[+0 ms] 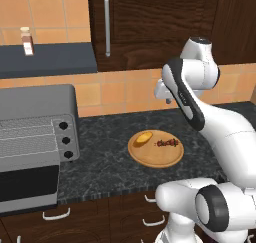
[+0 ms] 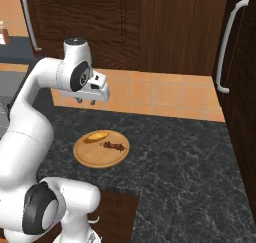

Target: Pick up the kebab skewer and baguette bread, and place them inside the toaster oven. Close the toaster oven door and start by setting the timer.

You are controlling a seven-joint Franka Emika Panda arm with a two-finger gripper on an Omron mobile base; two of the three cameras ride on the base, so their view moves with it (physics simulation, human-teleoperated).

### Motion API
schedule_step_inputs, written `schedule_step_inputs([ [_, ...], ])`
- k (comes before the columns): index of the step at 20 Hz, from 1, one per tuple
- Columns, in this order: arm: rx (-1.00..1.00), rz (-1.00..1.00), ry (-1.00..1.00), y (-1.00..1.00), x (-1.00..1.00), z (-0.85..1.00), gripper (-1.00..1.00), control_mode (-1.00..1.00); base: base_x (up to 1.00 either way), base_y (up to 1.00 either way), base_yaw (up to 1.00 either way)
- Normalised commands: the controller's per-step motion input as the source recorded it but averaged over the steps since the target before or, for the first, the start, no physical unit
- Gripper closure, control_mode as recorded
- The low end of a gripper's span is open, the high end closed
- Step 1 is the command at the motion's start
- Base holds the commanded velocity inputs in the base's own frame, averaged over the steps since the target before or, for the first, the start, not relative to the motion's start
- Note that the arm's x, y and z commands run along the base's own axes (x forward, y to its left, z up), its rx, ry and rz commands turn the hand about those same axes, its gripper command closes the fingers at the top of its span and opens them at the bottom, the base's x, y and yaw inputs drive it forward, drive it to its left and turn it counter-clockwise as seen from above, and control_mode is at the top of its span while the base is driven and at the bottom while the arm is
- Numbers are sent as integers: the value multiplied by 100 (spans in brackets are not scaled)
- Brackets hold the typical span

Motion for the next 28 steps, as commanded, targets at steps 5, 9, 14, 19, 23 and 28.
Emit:
schedule_step_inputs([
  [5, -1, -1, -6, 0, -77, 0, -100, -100, 0, 0, 0],
  [9, 0, -7, -8, -2, -100, 0, -100, -100, 0, 0, 0],
  [14, -3, -14, -2, -1, -97, -1, -100, -100, 0, 0, 0],
  [19, -2, -10, -2, 0, -74, 0, -100, -100, 0, 0, 0],
  [23, 0, 0, -3, 0, -9, 0, -100, -100, 0, 0, 0],
  [28, 0, 0, -1, 0, -6, 0, -100, -100, 0, 0, 0],
])
